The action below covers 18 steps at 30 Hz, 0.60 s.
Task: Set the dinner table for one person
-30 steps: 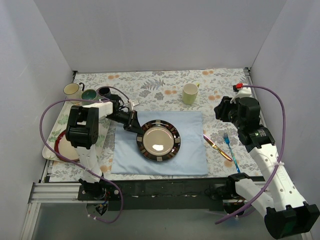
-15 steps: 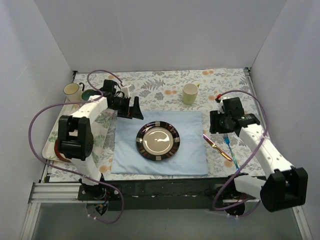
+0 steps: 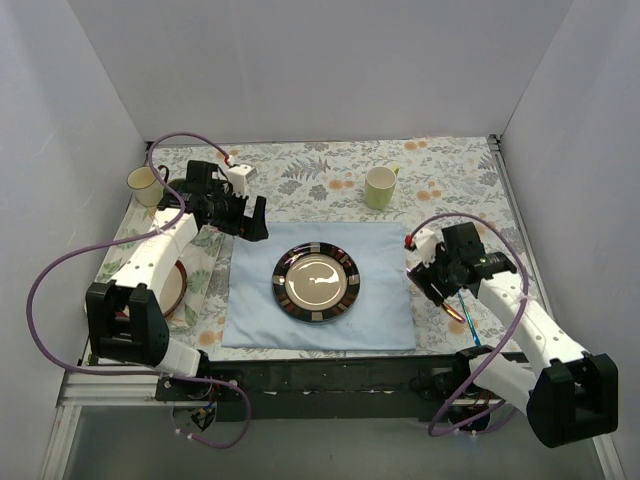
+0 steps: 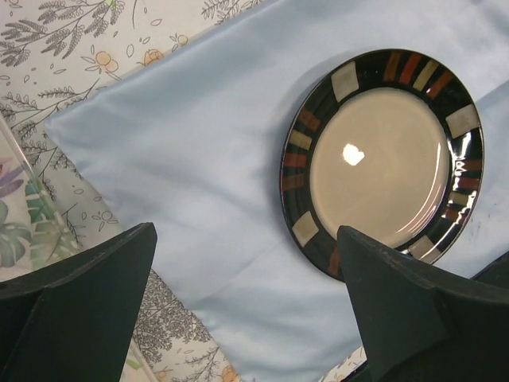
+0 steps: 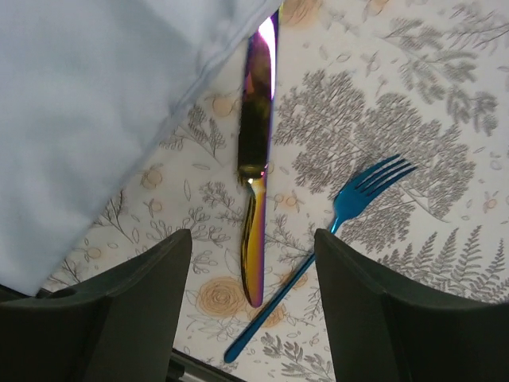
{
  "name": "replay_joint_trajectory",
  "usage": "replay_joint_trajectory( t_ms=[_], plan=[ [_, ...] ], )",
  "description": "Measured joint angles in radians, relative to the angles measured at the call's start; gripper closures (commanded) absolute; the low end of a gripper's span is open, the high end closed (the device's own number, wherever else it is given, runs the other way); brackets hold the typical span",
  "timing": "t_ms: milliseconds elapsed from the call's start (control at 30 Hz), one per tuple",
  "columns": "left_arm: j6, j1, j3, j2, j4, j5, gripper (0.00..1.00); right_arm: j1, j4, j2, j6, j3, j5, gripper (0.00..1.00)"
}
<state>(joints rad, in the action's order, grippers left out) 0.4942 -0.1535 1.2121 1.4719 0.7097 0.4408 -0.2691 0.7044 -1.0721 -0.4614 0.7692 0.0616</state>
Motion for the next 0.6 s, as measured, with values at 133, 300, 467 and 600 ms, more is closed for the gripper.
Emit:
replay_joint_trajectory(
  t_ms=[133, 300, 467, 600],
  plan=[
    [-0.017, 0.0, -0.036, -0.028, 0.001, -0.015, 0.02, -0.002, -0.006, 0.076, -0.129, -0.163, 0.009, 0.27],
    [-0.019, 0.0, -0.058, -0.028, 0.0, 0.014, 0.02, -0.003, -0.021, 0.014, -0.194, -0.167, 0.021, 0.26],
    [-0.014, 0.0, -0.084, -0.035, -0.011, 0.027, 0.02, 0.0, -0.05, -0.013, -0.238, -0.185, 0.023, 0.26],
    [-0.007, 0.0, -0.106, -0.056, -0.017, 0.04, 0.02, 0.028, -0.055, -0.072, -0.262, -0.179, 0.034, 0.27]
  ],
)
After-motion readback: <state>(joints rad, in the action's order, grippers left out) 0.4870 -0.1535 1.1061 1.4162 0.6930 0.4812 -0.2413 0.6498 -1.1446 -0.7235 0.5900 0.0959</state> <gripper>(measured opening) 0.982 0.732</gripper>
